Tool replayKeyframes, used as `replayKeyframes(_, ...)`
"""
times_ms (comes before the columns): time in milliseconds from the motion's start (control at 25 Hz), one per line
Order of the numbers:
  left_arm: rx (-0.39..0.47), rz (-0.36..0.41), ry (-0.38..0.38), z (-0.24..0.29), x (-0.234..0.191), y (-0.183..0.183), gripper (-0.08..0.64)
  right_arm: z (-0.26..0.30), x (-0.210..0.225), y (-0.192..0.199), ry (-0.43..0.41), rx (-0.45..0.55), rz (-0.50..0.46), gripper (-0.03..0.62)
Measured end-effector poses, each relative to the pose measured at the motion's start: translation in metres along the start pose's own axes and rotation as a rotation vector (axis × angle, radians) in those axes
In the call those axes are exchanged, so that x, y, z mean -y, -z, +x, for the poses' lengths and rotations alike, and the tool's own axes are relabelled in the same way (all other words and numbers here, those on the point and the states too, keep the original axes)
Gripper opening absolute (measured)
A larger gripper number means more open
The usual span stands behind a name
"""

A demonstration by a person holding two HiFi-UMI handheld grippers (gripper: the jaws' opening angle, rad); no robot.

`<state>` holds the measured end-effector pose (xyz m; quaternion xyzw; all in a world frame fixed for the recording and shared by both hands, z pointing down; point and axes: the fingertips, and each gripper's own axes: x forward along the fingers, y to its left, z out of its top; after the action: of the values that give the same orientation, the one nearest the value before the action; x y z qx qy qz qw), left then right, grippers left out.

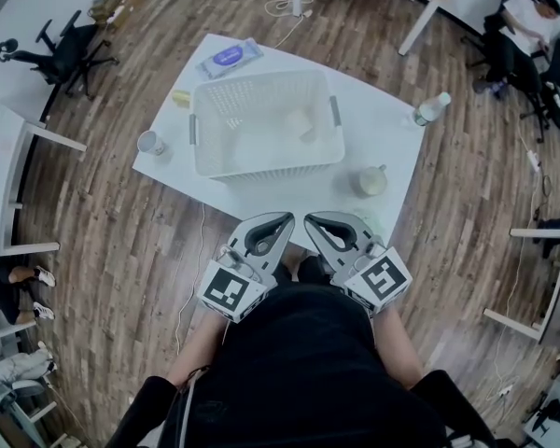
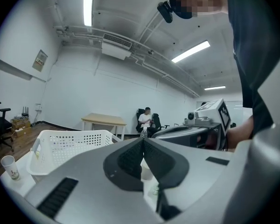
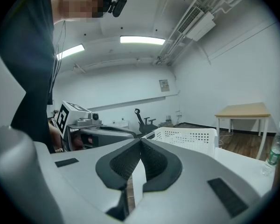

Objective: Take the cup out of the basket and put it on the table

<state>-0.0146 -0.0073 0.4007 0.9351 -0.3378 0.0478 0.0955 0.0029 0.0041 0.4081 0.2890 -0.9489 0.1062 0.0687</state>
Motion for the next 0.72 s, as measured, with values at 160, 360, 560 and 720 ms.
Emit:
replayKeyframes(160, 0.010, -0.035, 0.003, -0.001, 0.000, -0.001, 0.009, -0.002, 0.000, 0.000, -0.002, -0.001, 0.015, 0.025)
replayKeyframes(360, -0.002, -0.032, -0.010, -0.001, 0.002, 0.004, 0.009, -0.002, 0.011, 0.002, 0.018, -0.026, 0.007, 0.025)
replayKeyframes(560, -0.027, -0.043, -0.045, -0.007, -0.009, 0.007, 0.009, 0.020, 0.033, 0.002, 0.035, -0.087, -0.019, 0.025)
replayKeyframes(720, -0.022, -0.068, -0.052, -0.017, -0.019, 0.015, 0.009, 0.042, 0.050, 0.004, 0.073, -0.144, -0.041, 0.026)
